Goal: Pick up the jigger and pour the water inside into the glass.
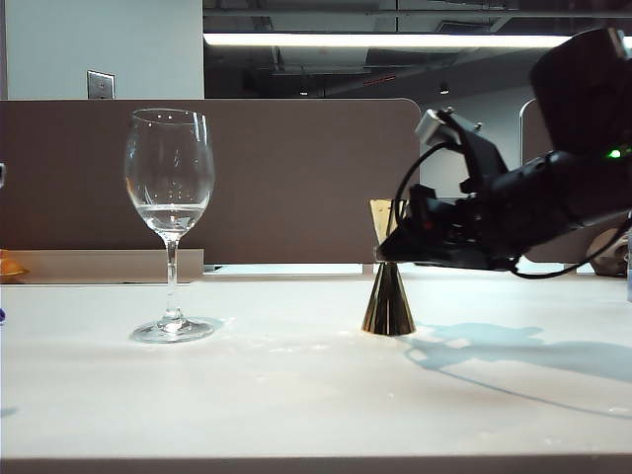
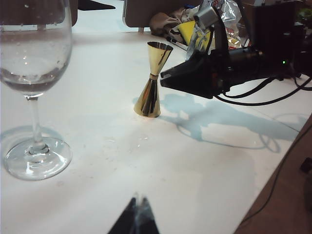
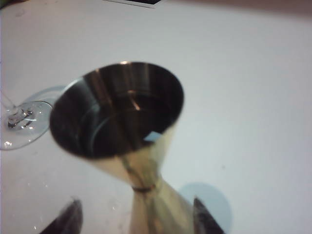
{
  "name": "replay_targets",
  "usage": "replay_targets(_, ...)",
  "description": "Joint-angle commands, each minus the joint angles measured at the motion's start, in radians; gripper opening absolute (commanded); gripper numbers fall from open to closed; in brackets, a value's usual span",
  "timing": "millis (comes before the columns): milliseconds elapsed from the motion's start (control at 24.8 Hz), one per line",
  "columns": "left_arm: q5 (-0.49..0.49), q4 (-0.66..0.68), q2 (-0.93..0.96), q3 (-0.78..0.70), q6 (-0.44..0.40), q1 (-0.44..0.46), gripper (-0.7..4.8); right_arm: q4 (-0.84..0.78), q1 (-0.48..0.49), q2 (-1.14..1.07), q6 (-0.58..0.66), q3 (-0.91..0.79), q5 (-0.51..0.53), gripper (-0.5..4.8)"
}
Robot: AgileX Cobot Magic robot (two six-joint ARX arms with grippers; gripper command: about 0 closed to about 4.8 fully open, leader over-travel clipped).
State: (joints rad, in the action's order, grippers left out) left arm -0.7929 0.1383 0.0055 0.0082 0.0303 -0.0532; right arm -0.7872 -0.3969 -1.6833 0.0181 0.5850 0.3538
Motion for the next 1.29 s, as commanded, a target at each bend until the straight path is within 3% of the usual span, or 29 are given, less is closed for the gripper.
replay_targets(40, -0.005, 0.003, 0.000, 0.000, -0.005, 0.002, -0.05, -0.020, -0.011, -0.013, 0.000, 0.025, 0.004, 2.88)
replay_targets(644, -0.005, 0.003, 0.000, 0.000, -0.005, 0.002, -0.05, -0.031, -0.012, -0.090, -0.003, 0.098, 0.000, 2.59)
replay_targets(805, -0.005, 0.003, 0.000, 0.000, -0.005, 0.002, -0.05, -0.033, -0.012, -0.097, -0.003, 0.108, -0.018, 1.94)
replay_targets(1006, -0.005, 0.003, 0.000, 0.000, -0.005, 0.002, -0.05, -0.029, -0.012, -0.103, -0.005, 0.111, -0.022, 1.86)
replay_targets(1127, -0.005, 0.003, 0.000, 0.000, -0.005, 0.002, -0.05, -0.029, -0.012, -0.103, -0.005, 0.111, -0.022, 1.38)
replay_targets(1288, -0.005, 0.003, 0.000, 0.000, -0.005, 0.002, -0.05, -0.029, -0.012, -0.103, -0.005, 0.111, -0.022, 1.38)
